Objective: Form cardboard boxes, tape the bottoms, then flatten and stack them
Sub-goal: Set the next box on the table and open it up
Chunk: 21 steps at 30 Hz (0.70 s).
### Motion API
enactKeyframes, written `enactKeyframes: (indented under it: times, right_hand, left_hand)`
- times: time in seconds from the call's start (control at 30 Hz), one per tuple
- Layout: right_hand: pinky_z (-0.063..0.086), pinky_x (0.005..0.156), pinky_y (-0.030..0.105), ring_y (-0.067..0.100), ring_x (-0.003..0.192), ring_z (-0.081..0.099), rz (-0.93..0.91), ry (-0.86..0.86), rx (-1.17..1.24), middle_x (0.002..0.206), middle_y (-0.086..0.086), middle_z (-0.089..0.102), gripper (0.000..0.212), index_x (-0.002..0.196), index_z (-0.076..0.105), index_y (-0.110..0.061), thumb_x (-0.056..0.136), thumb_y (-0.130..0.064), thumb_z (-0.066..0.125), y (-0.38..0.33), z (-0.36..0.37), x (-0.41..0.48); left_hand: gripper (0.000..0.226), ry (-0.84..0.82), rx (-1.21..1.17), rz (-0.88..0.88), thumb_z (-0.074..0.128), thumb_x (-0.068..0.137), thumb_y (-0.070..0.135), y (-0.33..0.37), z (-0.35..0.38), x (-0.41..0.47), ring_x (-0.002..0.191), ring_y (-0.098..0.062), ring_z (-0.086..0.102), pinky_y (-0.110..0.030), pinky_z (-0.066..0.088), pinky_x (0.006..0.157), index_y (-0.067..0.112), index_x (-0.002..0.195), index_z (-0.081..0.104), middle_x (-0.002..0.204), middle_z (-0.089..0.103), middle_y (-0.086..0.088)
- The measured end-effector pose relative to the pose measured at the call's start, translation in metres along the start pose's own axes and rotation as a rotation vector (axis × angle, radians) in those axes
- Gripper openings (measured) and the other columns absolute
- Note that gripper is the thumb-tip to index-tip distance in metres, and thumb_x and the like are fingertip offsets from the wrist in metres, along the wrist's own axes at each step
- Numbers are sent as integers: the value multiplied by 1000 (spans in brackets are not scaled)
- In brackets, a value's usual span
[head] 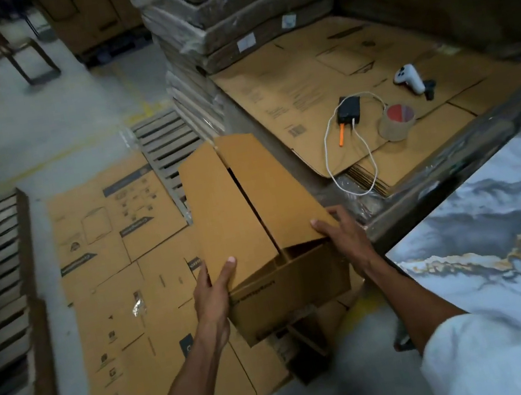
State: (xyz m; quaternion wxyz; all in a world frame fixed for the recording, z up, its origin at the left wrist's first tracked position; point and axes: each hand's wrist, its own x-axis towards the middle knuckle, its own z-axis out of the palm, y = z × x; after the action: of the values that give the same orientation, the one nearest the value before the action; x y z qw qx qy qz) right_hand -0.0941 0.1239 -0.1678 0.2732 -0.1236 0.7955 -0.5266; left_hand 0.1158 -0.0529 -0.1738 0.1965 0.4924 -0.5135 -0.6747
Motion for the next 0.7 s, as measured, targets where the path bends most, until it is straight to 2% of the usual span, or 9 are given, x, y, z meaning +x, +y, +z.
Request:
enactKeyframes:
  times: [0.1,0.23,0.3,0.37,0.47,0.53,0.63,0.7]
  right_hand:
    - [53,90,49,23,105,60,-78,56,21,110,-10,58,39,120,51,-33,91,-56,65,-37,-4,-25]
    - [49,92,42,24,111,58,-168,252,68,125,0,59,46,124,52,-31,90,-60,62,-72,-21,-69]
    - [47,93,42,23,113,55,-179,351,100,128,-1,57,46,124,50,-33,90,-62,61,-79,-38,-95]
    - [44,89,39,20,110,54,-182,456,136,125,-4,54,44,125,50,-34,92,-59,61,-78,-63,-126]
    - [49,86,41,20,107,61,-189,631,169,122,-3,63,49,119,54,-35,84,-68,63,-61,-114,-183]
    - [49,86,42,19,106,63,-169,747,181,120,-3,65,45,116,55,-35,85,-66,64,-40,-149,-227]
    - [50,89,42,18,106,64,-103,943,232,116,-6,67,34,110,58,-36,87,-60,67,-1,-194,-297]
    - [51,91,45,20,104,65,-46,1048,266,112,-7,69,34,104,57,-39,83,-64,67,27,-217,-344]
  left_hand:
    - [118,-59,-27,57,87,59,69,35,-15,-14,145,-28,39,-53,38,116,32,157,32,161,35,0]
    - [72,-220,-11,263,83,74,56,91,-14,-35,122,-24,63,-50,53,102,36,138,54,133,65,5]
    - [73,-316,37,358,82,71,63,109,-3,-47,118,-20,65,-49,54,101,38,136,58,130,68,10]
    - [81,-406,74,409,81,68,70,119,17,-61,124,-18,62,-48,51,104,41,139,55,136,64,13]
    - [84,-573,113,420,82,66,72,114,66,-90,125,-17,61,-48,50,105,43,140,54,135,65,14]
    - [80,-717,140,405,82,69,68,104,106,-123,121,-17,64,-49,51,105,39,139,56,131,68,11]
    - [61,-940,163,381,81,80,47,77,160,-181,111,-17,69,-48,54,102,30,135,61,120,74,8]
    - [62,-1064,217,362,81,81,45,57,192,-221,111,-17,69,-48,53,102,27,137,60,121,73,6]
